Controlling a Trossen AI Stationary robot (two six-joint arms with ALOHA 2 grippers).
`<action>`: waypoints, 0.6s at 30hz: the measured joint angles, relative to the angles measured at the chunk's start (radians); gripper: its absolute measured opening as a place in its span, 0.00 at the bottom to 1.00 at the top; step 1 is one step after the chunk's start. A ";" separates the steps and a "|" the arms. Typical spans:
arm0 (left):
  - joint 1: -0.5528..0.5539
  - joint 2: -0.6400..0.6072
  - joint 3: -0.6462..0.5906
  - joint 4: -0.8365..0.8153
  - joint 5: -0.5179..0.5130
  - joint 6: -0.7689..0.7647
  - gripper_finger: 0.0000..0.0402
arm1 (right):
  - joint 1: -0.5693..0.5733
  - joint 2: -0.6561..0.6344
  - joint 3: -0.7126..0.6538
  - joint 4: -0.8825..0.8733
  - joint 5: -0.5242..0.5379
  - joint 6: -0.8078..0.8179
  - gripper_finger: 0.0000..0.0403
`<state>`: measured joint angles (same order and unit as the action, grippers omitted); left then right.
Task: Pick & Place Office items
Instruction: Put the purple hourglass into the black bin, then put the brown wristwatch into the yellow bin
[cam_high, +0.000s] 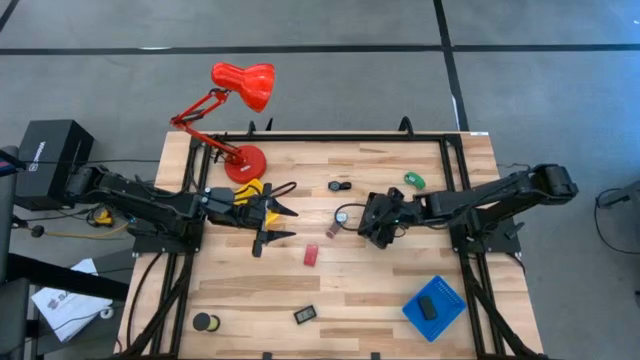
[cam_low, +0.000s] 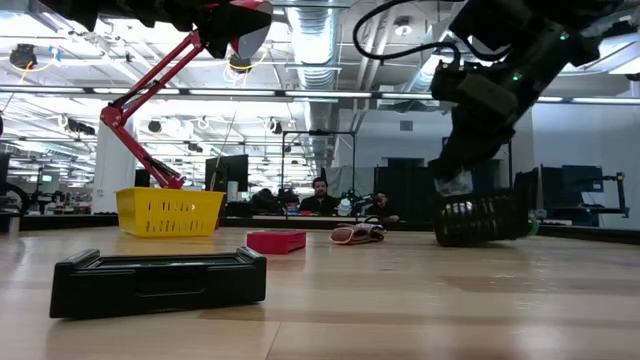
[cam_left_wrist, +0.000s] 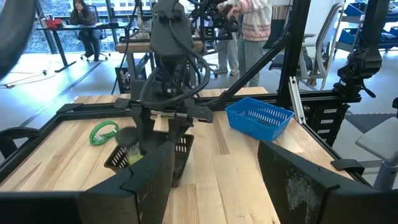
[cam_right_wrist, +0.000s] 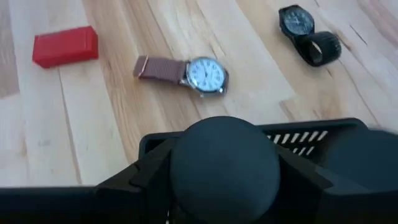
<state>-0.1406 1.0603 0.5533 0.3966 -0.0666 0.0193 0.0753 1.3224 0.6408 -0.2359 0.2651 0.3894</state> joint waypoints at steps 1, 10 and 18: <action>0.000 0.000 0.000 0.004 0.000 0.000 0.57 | 0.000 0.004 0.007 -0.004 -0.002 -0.004 0.50; 0.000 0.000 0.000 0.008 0.000 -0.001 0.57 | 0.001 0.007 0.063 -0.113 -0.038 -0.031 0.67; 0.000 0.000 0.000 0.009 0.000 -0.001 0.56 | 0.002 0.008 0.132 -0.261 -0.036 -0.033 0.67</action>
<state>-0.1406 1.0603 0.5533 0.4057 -0.0666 0.0185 0.0772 1.3304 0.7732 -0.4968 0.2292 0.3561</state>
